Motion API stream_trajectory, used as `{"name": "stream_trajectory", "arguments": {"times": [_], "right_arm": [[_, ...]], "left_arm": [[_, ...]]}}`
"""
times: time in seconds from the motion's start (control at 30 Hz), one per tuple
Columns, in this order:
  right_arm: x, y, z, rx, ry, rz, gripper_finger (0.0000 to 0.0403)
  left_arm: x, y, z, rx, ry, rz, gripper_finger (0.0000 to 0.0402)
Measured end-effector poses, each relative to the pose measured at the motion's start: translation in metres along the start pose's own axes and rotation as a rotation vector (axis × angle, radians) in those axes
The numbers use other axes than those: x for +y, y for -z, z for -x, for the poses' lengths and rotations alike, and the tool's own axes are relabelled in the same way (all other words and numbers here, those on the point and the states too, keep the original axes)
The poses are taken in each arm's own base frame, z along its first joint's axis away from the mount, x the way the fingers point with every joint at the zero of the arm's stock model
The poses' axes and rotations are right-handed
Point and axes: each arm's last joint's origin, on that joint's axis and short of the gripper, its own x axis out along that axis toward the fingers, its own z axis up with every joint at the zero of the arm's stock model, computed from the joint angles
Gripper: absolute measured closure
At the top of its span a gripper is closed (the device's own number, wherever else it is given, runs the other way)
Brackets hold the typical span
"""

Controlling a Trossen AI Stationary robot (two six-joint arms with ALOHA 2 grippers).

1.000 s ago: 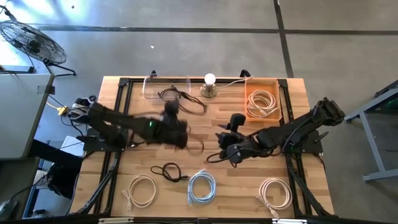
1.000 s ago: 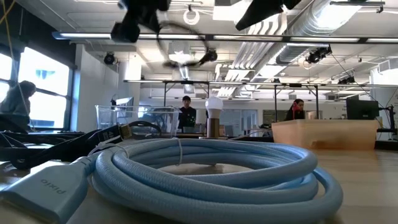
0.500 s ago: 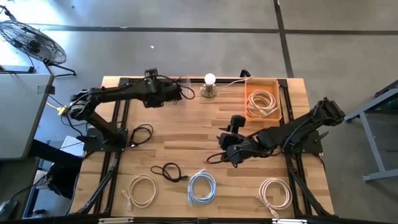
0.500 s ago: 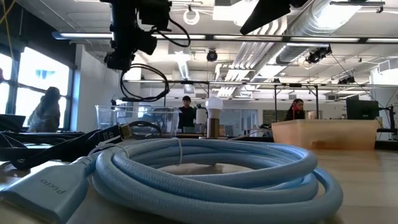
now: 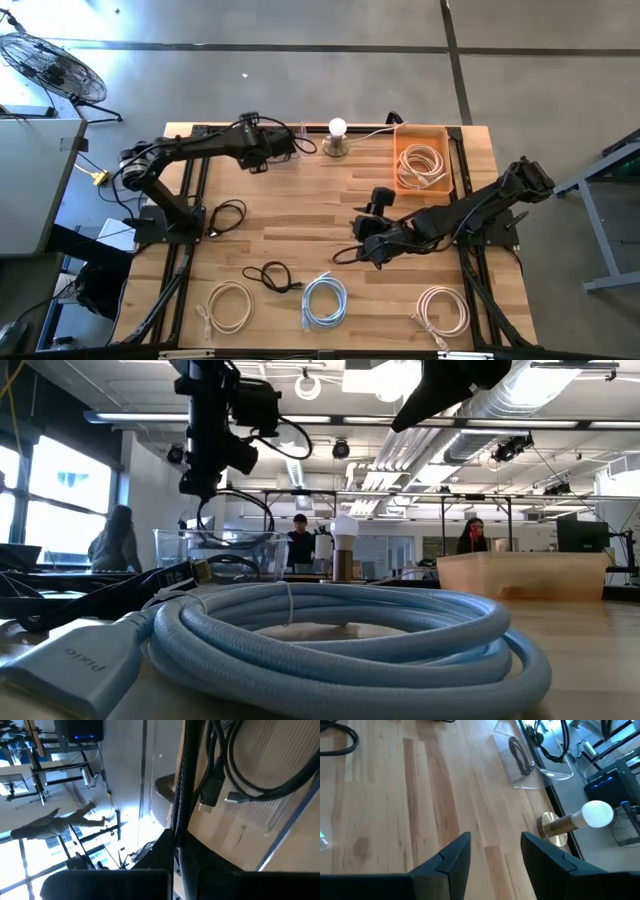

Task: Pick & Place USB Port
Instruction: Put the black USB cable into the transparent bin

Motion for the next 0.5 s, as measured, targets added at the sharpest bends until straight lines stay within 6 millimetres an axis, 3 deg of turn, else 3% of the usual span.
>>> {"name": "stream_trajectory", "arguments": {"times": [0.33, 0.5], "right_arm": [[0.000, 0.000, 0.000, -0.003, -0.001, -0.003, 0.0238], [0.000, 0.000, 0.000, -0.003, -0.001, -0.003, 0.0238]], "left_arm": [[0.000, 0.004, -0.029, 0.023, 0.122, 0.037, 0.0398], [-0.001, 0.004, -0.035, 0.007, 0.178, 0.054, 0.0387]]}}
